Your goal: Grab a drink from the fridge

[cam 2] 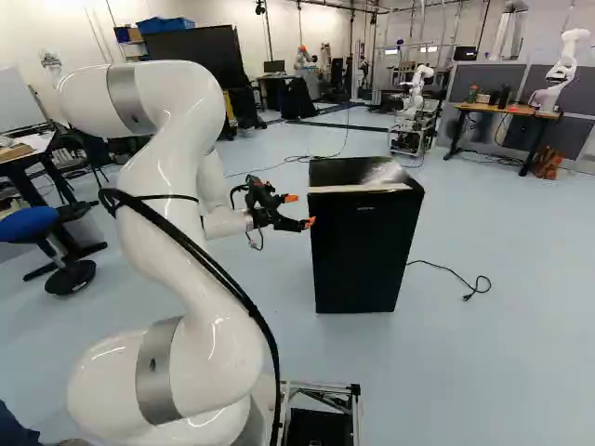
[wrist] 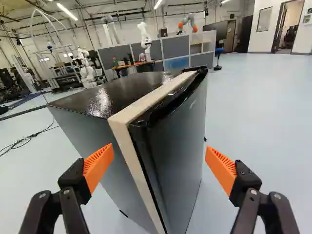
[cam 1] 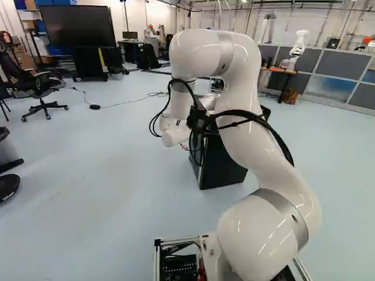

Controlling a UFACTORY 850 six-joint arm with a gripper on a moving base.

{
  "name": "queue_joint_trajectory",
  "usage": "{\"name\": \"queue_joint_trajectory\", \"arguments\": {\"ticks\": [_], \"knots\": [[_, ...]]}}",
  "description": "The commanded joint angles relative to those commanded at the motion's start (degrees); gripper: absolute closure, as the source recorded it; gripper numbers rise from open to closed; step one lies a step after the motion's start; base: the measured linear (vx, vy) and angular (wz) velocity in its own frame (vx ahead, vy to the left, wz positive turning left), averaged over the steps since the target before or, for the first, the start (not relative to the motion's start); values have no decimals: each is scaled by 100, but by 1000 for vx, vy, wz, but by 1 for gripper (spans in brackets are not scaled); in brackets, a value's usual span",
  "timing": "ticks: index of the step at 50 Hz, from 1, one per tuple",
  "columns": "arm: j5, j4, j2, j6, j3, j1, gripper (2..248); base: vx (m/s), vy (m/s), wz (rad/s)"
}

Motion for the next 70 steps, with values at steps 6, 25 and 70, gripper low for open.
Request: {"name": "queue_joint_trajectory", "arguments": {"ticks": [6, 25, 70], "knots": [[0, 39, -33, 0, -62, -50, 3, 0, 0, 0], [0, 67, -123, 0, -229, -197, 3, 0, 0, 0], [0, 67, 54, 0, 103, -404, 3, 0, 0, 0]]}}
